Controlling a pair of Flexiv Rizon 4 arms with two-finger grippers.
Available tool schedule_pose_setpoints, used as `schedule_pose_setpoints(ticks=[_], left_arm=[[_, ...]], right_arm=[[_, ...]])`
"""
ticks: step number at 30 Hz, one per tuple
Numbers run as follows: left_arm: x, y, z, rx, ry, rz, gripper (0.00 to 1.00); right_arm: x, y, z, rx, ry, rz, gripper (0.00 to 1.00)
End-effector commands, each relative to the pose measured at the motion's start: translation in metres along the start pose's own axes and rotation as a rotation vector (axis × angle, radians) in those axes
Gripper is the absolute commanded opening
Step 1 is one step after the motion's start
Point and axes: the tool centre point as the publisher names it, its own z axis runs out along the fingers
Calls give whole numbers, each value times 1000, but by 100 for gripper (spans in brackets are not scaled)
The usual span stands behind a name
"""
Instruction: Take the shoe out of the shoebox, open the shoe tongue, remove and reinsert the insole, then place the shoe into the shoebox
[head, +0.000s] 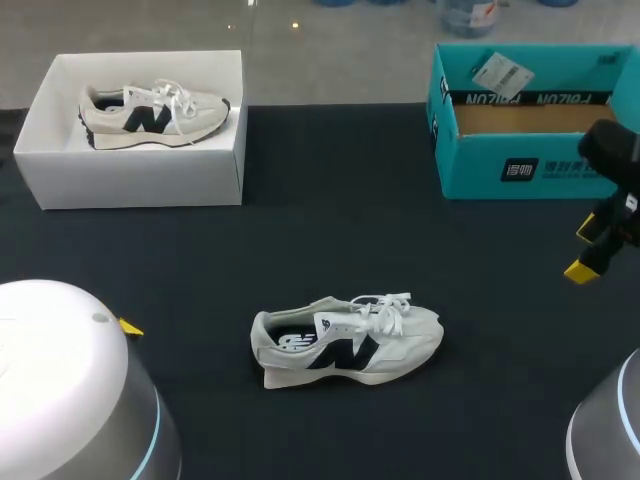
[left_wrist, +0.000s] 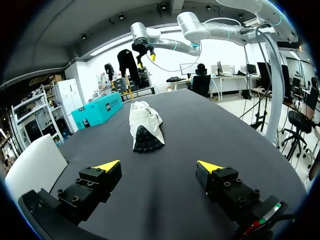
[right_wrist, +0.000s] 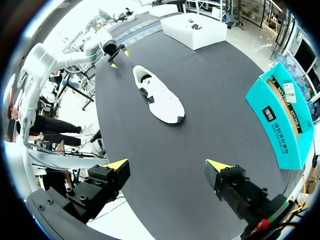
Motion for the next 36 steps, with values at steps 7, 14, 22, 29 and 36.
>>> schedule_pose_setpoints(ticks=[7, 14, 22, 29, 36], left_arm=[[-9, 6, 27, -15, -31, -12, 100], [-4, 6, 55, 1, -24, -22, 100], [-7, 6, 80, 25, -30, -35, 100], [-12, 10, 99, 37, -36, -47, 100], [-17, 12, 116, 52, -37, -71, 100]], right_arm=[[-2, 2, 1, 5, 2, 1, 100], [-2, 2, 1, 5, 2, 1, 100], [-2, 2, 1, 5, 2, 1, 100], [-2, 2, 1, 5, 2, 1, 100], [-2, 2, 1, 5, 2, 1, 100]])
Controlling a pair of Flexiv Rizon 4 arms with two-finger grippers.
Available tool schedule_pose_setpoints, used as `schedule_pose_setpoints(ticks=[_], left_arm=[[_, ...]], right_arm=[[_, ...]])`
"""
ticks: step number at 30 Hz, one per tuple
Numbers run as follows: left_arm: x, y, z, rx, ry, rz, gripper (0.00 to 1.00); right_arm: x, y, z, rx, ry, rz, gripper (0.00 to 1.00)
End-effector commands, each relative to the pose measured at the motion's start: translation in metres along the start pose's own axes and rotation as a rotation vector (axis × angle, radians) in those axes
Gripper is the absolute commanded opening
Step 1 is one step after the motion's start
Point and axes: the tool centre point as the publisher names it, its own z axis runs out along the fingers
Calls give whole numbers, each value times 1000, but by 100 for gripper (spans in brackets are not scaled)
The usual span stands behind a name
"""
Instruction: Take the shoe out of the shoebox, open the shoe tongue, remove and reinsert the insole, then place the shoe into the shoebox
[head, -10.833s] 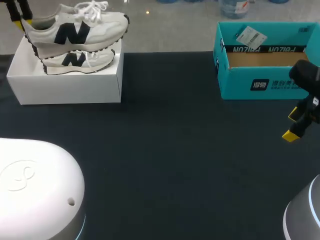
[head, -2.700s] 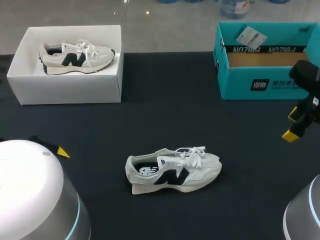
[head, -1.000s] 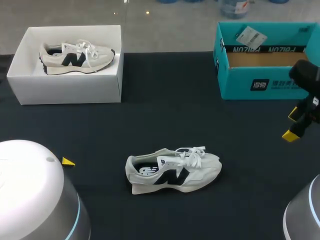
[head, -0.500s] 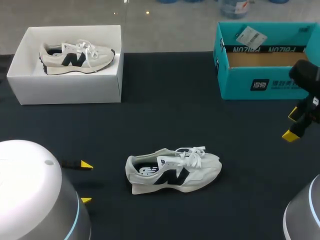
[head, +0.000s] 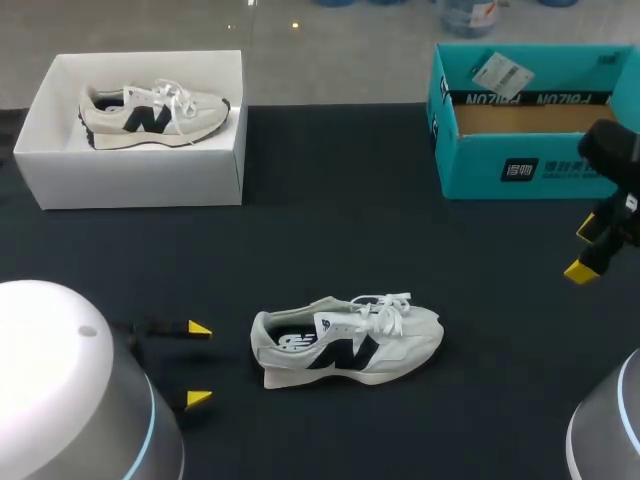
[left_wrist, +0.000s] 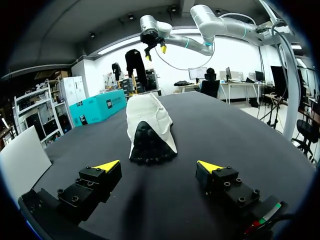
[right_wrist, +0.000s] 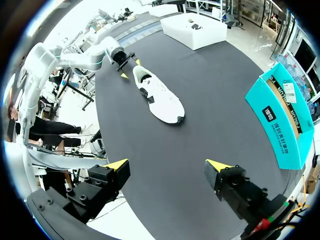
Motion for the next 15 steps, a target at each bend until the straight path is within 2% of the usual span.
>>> schedule_pose_setpoints(ticks=[1, 15], left_arm=[[-5, 4, 15, 9, 0, -5, 100], [-12, -10, 44, 11, -6, -3, 100]], right_arm=[[-2, 2, 1, 5, 2, 1, 100], [-2, 2, 1, 5, 2, 1, 100]])
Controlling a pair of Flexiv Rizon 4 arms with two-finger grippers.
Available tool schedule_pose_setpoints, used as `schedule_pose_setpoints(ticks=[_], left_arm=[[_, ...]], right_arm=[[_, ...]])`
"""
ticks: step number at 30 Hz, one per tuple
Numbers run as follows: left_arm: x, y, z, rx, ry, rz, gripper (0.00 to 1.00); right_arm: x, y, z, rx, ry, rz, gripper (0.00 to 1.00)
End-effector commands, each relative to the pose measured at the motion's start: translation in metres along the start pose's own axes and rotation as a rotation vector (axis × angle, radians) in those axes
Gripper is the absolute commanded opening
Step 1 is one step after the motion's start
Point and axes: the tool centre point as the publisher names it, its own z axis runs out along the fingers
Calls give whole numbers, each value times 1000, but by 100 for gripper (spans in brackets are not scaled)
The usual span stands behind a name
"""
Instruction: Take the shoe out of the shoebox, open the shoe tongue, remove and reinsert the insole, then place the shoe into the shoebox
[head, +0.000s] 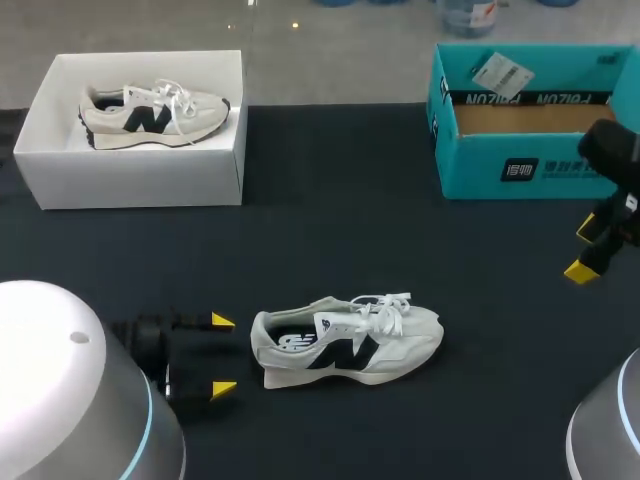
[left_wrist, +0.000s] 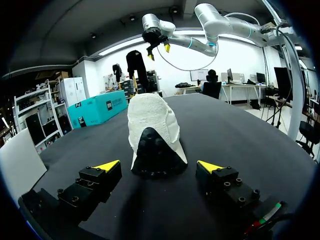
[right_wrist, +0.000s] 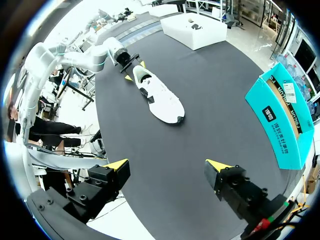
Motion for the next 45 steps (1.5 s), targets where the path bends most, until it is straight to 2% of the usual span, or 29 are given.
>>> schedule_pose_setpoints(ticks=[1, 15, 45], left_arm=[[-1, -2, 12, -5, -1, 0, 100], [-2, -4, 37, -27, -5, -4, 100], [-27, -9, 61, -76, 9, 40, 100]], right_arm=[[-2, 2, 1, 5, 2, 1, 100], [-2, 2, 1, 5, 2, 1, 100], [-2, 2, 1, 5, 2, 1, 100]])
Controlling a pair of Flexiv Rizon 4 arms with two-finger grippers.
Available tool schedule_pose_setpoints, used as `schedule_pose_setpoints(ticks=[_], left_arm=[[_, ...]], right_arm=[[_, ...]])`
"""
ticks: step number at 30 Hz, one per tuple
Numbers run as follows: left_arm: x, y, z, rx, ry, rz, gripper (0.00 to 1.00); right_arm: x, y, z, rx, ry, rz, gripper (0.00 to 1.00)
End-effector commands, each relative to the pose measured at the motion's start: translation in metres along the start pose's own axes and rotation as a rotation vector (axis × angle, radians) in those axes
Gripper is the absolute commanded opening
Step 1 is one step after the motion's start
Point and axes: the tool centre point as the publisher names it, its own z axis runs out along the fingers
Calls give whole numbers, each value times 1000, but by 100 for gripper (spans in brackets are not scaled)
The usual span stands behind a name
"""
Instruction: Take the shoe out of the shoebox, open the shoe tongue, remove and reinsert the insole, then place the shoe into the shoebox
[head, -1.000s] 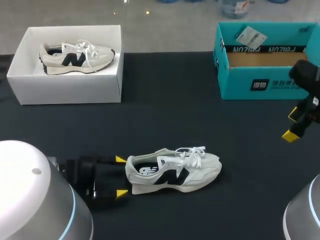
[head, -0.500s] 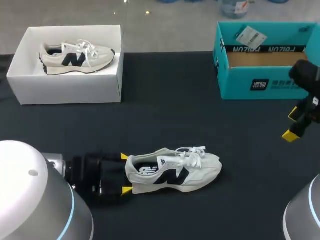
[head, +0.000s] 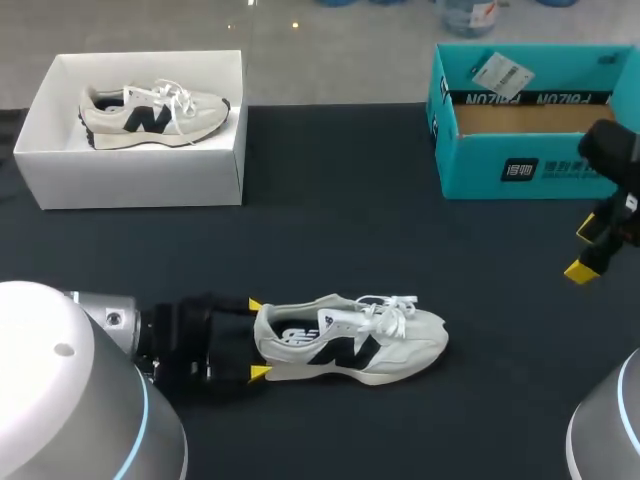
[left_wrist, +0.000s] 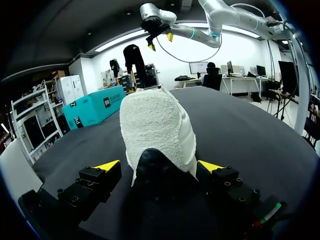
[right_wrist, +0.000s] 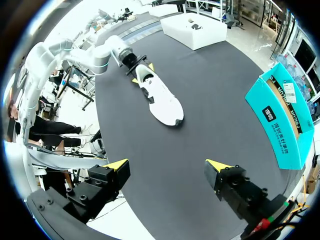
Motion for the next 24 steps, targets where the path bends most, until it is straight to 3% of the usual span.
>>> schedule_pose_setpoints(ticks=[1, 24], left_arm=[[-6, -1, 13, -16, 9, 6, 100], [-18, 16, 25, -42, 45, -3, 100]], right_arm=[[-2, 2, 1, 5, 2, 1, 100], [-2, 2, 1, 5, 2, 1, 100]])
